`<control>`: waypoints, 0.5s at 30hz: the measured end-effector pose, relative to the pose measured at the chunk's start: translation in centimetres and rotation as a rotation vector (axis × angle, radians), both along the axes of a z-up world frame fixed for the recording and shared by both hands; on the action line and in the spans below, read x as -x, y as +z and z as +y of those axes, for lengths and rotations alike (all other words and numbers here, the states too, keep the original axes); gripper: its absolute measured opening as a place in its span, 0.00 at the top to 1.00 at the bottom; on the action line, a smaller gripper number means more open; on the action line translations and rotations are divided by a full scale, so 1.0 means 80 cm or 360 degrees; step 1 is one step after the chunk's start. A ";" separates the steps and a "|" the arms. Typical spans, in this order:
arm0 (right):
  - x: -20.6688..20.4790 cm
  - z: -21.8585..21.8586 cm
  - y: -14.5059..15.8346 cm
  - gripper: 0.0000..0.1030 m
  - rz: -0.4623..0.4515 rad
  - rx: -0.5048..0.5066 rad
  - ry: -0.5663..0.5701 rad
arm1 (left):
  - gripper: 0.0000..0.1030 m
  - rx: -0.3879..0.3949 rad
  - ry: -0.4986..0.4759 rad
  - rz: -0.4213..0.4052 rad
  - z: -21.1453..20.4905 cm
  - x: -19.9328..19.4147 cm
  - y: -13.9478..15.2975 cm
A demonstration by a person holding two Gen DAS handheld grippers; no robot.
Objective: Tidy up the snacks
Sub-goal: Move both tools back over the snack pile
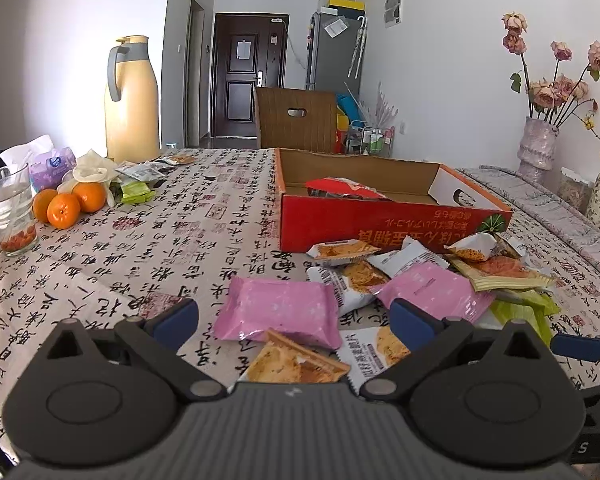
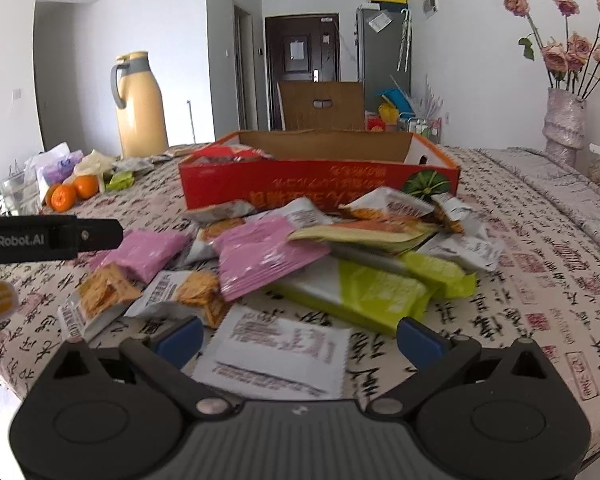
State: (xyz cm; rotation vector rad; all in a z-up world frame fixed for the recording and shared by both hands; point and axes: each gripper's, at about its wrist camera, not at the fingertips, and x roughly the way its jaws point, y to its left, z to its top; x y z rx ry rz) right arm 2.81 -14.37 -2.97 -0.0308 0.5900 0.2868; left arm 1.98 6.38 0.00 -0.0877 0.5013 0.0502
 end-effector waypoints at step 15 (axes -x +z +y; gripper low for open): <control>-0.014 0.032 -0.022 0.02 0.0163 0.0069 -0.0060 | 0.00 0.0056 -0.0035 0.0039 0.032 0.008 -0.020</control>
